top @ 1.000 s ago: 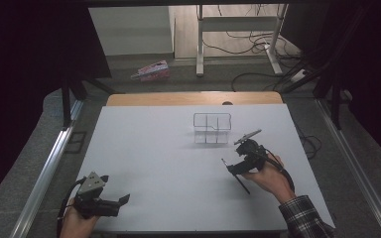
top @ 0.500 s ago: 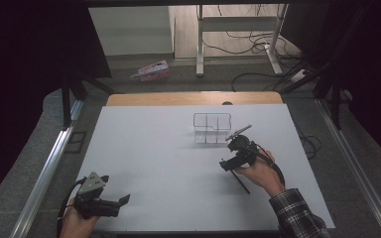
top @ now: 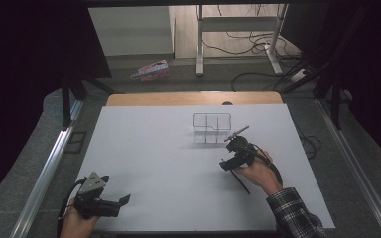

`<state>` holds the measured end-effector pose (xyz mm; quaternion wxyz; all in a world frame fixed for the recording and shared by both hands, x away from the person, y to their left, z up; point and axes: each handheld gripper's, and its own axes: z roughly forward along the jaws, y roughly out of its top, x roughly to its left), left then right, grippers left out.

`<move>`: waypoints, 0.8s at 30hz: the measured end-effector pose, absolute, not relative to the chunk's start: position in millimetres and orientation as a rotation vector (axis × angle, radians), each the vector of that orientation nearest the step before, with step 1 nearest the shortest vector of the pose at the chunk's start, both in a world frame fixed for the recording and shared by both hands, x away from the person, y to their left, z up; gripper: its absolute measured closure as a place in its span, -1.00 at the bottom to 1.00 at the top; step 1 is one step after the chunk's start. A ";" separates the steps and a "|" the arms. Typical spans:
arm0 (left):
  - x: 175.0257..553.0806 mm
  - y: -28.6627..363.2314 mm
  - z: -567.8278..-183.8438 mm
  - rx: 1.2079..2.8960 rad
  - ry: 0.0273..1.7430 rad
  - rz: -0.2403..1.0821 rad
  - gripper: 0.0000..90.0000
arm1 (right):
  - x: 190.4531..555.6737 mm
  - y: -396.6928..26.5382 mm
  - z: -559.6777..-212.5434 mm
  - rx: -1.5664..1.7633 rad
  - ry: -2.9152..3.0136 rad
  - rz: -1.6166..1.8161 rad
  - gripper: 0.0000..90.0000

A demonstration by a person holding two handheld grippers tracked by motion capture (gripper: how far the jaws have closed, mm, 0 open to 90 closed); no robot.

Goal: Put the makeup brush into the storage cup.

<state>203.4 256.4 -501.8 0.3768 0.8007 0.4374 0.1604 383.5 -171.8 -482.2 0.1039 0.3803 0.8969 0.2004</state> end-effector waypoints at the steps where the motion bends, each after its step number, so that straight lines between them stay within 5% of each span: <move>1: 203.5 256.4 -501.8 2.048 1.118 0.409 -1.00 | 383.6 -171.9 -483.2 1.116 2.648 0.584 -0.51; 18: 203.4 255.8 -502.1 2.051 1.114 0.409 -1.00 | 384.0 -170.6 -500.9 1.096 2.735 0.447 -0.22; 21: 203.4 255.5 -502.1 2.053 1.114 0.409 -1.00 | 384.0 -168.9 -499.9 1.087 2.751 0.430 -0.10; 24: 203.3 255.4 -502.1 2.054 1.113 0.409 -1.00 | 386.0 -167.3 -496.9 1.101 2.773 0.389 0.32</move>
